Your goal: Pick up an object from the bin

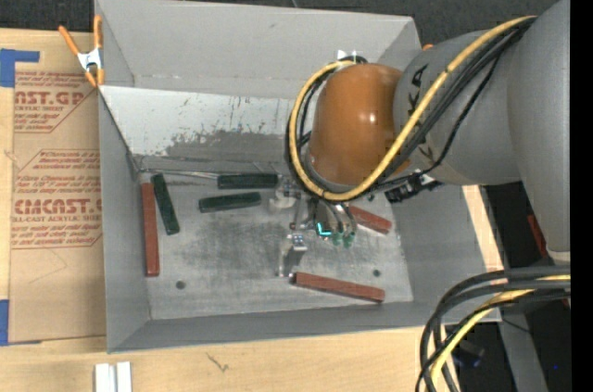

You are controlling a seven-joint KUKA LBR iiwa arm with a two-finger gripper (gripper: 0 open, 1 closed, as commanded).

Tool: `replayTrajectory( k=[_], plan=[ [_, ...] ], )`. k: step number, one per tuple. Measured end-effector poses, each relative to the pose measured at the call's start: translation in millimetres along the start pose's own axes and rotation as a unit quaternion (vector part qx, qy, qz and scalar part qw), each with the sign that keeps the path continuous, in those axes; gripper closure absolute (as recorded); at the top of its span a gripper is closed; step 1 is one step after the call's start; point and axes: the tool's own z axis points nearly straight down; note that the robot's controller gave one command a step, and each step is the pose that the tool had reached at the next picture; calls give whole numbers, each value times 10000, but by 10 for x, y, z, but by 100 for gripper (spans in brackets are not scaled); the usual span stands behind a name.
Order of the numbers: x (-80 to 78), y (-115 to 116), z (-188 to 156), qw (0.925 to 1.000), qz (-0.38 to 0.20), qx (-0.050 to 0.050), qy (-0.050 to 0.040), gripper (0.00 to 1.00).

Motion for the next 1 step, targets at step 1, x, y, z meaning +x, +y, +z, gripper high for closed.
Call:
replayTrajectory(
  k=[1],
  plan=[
    [-20,-3,-42,10000,2,-3,-38,0]
  ],
)
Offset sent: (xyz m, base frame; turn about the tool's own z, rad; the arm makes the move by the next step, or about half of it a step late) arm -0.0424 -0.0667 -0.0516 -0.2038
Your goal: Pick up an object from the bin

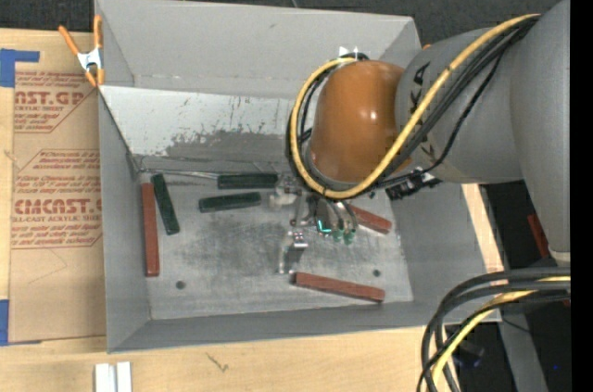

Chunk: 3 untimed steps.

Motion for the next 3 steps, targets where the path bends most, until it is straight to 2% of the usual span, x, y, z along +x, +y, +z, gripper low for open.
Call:
replayTrajectory(
  k=[1,2,3],
  plan=[
    [120,-162,150,9993,-366,-7,-40,0],
    [283,-411,510,9982,-604,14,1,0],
    [87,-736,672,9964,-842,0,-60,100]
  ],
)
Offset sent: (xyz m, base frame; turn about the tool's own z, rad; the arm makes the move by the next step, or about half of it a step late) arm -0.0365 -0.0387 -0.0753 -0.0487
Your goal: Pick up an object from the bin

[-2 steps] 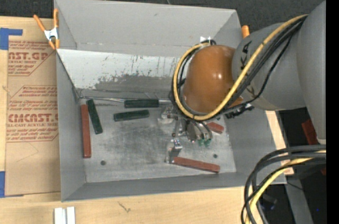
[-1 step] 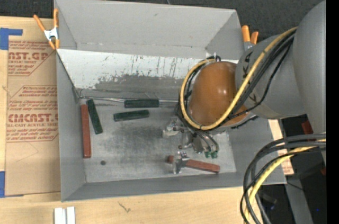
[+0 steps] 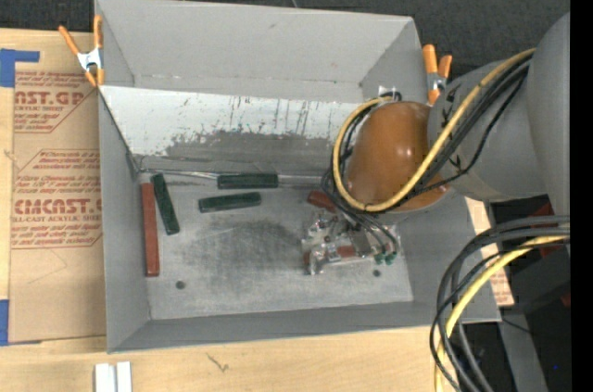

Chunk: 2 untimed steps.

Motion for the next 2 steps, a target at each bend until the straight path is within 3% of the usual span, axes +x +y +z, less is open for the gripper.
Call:
replayTrajectory(
  k=[1,2],
  plan=[
    [0,0,0,10000,0,-1,0,100],
    [-177,67,-1828,10000,-36,9,12,100]
  ],
)
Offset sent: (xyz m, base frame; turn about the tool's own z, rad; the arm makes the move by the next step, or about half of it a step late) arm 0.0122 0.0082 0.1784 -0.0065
